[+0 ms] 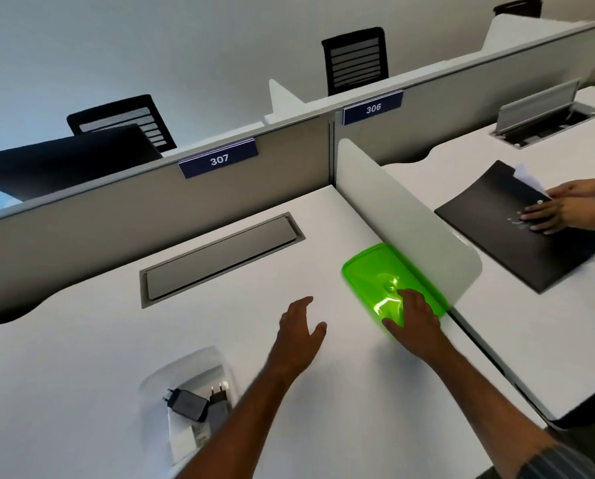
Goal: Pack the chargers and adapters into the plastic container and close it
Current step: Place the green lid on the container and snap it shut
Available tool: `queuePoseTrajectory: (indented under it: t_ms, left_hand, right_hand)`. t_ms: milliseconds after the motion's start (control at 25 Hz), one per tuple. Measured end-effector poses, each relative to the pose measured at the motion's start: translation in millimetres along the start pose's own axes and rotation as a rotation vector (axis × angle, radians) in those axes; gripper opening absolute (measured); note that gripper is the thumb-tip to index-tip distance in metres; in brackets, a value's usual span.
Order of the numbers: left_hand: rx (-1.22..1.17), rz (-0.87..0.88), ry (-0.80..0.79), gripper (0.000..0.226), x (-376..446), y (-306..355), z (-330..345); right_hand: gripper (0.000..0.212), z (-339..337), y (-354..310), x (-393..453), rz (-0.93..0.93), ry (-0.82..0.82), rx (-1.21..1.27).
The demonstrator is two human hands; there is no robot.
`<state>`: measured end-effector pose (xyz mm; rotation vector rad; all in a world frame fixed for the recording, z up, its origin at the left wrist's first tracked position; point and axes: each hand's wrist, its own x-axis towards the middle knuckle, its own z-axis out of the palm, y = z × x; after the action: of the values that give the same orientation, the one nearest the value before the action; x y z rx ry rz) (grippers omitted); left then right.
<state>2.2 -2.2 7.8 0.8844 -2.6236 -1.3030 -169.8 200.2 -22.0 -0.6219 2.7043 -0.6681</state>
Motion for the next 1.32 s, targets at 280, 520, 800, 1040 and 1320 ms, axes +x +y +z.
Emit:
queuePoseTrajectory:
  t_ms: [280,520,800,1040,1320]
  left_hand:
    - [-0.243,-0.195,-0.19,0.06,33.4,29.3,57.8]
    - [-0.552,-0.432,-0.321,0.058,48.9,52.7,89.3]
    - [-1.027,-0.665,-0.265,0.019,68.9,60.8,108.4]
    - [-1.075,-0.716,-0.259,0.003,79.9,55.1,107.8]
    - [-0.804,-0.524,-0.199,0.005,68.0,53.5,95.4]
  right_hand:
    - [0.083,-4.4,23.3,24.6,0.083,0.024,-0.08]
    - [0.088,-3.0,40.2,41.2,0.096,0.063,-0.168]
    - [0.092,10.6,45.0,40.3,0.113,0.041,-0.218]
    - [0.091,16.2,45.5,36.5,0.146,0.058,-0.177]
    - [0.082,20.7,30.4,12.0,0.109,0.059,-0.021]
